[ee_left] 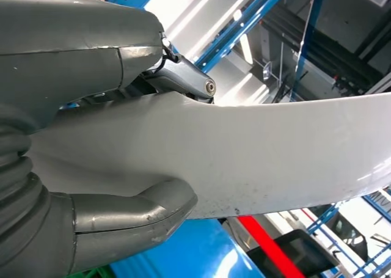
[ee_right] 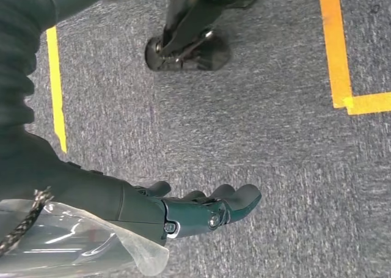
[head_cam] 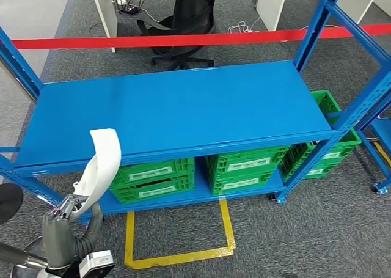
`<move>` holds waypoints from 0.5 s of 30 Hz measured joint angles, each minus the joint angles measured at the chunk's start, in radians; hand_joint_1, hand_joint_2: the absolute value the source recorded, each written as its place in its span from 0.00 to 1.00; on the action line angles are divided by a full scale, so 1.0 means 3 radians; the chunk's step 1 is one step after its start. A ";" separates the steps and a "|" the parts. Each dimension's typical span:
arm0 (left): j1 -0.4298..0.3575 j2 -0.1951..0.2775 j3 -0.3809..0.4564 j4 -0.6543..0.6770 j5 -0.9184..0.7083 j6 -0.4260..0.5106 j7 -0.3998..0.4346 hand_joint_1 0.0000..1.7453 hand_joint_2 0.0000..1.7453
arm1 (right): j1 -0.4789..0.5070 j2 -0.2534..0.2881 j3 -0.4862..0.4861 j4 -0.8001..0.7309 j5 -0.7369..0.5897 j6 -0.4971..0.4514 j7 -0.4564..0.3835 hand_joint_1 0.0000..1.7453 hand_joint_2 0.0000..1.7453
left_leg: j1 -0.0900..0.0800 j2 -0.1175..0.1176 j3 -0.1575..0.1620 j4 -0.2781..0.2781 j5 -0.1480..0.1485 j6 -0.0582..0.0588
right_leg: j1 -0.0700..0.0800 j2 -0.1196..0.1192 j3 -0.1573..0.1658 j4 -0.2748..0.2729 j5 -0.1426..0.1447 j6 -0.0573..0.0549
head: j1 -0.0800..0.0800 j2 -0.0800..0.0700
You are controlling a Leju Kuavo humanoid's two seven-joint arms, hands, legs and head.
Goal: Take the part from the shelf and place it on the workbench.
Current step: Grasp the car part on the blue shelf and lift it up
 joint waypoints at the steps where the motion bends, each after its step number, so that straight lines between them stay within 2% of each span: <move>1: 0.0000 -0.0004 0.0003 0.0000 0.0000 0.0001 -0.0001 1.00 1.00 | -0.0003 0.0000 0.0001 0.0000 0.0000 0.0000 0.0000 0.00 1.00 | -0.0005 0.0002 -0.0018 0.0016 0.0018 -0.0017 | 0.0004 0.0002 0.0064 -0.0121 -0.0032 -0.0012 | 0.0001 0.0000; 3: 0.0003 -0.0009 0.0005 0.0000 0.0000 0.0002 -0.0002 1.00 1.00 | 0.0000 0.0002 0.0002 0.0003 0.0001 0.0000 0.0001 0.00 1.00 | -0.0008 0.0002 -0.0047 0.0030 0.0054 -0.0053 | 0.0003 0.0005 0.0047 -0.0174 -0.0040 -0.0051 | 0.0001 0.0000; 4: 0.0006 -0.0010 0.0006 0.0000 0.0000 0.0002 -0.0002 1.00 1.00 | 0.0003 0.0004 0.0003 0.0004 0.0001 0.0000 0.0002 0.00 1.00 | -0.0005 -0.0003 -0.0067 0.0047 0.0031 -0.0073 | -0.0002 0.0001 0.0020 -0.0178 -0.0024 -0.0077 | 0.0001 0.0000; 5: 0.0011 -0.0010 0.0007 0.0000 0.0000 0.0002 -0.0002 1.00 1.00 | 0.0007 0.0005 0.0002 0.0006 0.0000 0.0000 0.0003 0.00 1.00 | -0.0001 -0.0009 -0.0090 0.0100 -0.0050 -0.0095 | -0.0007 -0.0005 -0.0008 -0.0181 0.0002 -0.0109 | -0.0004 0.0000; 6: 0.0016 -0.0010 0.0007 0.0001 0.0000 0.0002 -0.0002 1.00 1.00 | 0.0009 0.0006 0.0002 0.0007 0.0000 0.0000 0.0004 0.00 1.00 | 0.0006 -0.0014 -0.0123 0.0212 -0.0187 -0.0115 | -0.0012 -0.0012 -0.0040 -0.0184 0.0033 -0.0137 | -0.0007 0.0000; 8: 0.0022 -0.0010 0.0007 0.0003 0.0002 0.0002 -0.0002 1.00 1.00 | 0.0008 0.0004 0.0001 0.0007 -0.0001 -0.0001 0.0004 0.00 1.00 | 0.0023 -0.0017 -0.0202 0.0599 -0.0520 -0.0147 | -0.0008 -0.0019 -0.0104 -0.0179 0.0096 -0.0164 | -0.0017 0.0000; 9: 0.0023 -0.0010 0.0007 0.0005 0.0005 0.0002 -0.0002 1.00 1.00 | 0.0008 0.0004 0.0001 0.0007 -0.0001 0.0000 0.0004 0.00 1.00 | 0.0030 -0.0017 -0.0224 0.0790 -0.0614 -0.0155 | -0.0005 -0.0021 -0.0141 -0.0172 0.0127 -0.0165 | -0.0017 0.0000; 10: 0.0024 -0.0010 0.0007 0.0009 0.0011 0.0002 -0.0002 1.00 1.00 | 0.0007 0.0004 0.0001 0.0007 -0.0001 0.0001 0.0003 0.00 1.00 | 0.0036 -0.0017 -0.0214 0.0909 -0.0626 -0.0160 | -0.0004 -0.0022 -0.0180 -0.0160 0.0158 -0.0162 | -0.0017 0.0000; 11: 0.0025 -0.0010 0.0007 0.0013 0.0018 0.0002 -0.0002 1.00 1.00 | 0.0008 0.0004 0.0001 0.0007 0.0000 0.0003 0.0001 0.00 1.00 | 0.0039 -0.0017 -0.0155 0.0913 -0.0564 -0.0160 | -0.0003 -0.0022 -0.0222 -0.0144 0.0186 -0.0158 | -0.0017 0.0000; 12: 0.0025 -0.0010 0.0008 0.0016 0.0027 0.0002 -0.0003 1.00 1.00 | 0.0008 0.0005 0.0002 0.0008 0.0000 0.0005 0.0000 0.00 1.00 | 0.0042 -0.0017 -0.0046 0.0802 -0.0464 -0.0155 | -0.0003 -0.0022 -0.0270 -0.0126 0.0209 -0.0152 | -0.0018 0.0000; 13: 0.0025 -0.0010 0.0008 0.0019 0.0038 0.0002 -0.0004 1.00 1.00 | 0.0008 0.0007 0.0002 0.0008 0.0000 0.0007 -0.0002 0.00 1.00 | 0.0043 -0.0019 0.0104 0.0597 -0.0371 -0.0143 | -0.0003 -0.0019 -0.0310 -0.0109 0.0230 -0.0144 | -0.0019 0.0000; 15: 0.0022 -0.0011 0.0008 0.0021 0.0064 0.0003 -0.0016 1.00 1.00 | 0.0006 0.0012 0.0002 0.0009 -0.0001 0.0008 -0.0005 0.00 1.00 | 0.0036 -0.0029 0.0390 0.0143 -0.0321 -0.0109 | 0.0004 -0.0014 -0.0368 -0.0083 0.0273 -0.0116 | -0.0017 0.0000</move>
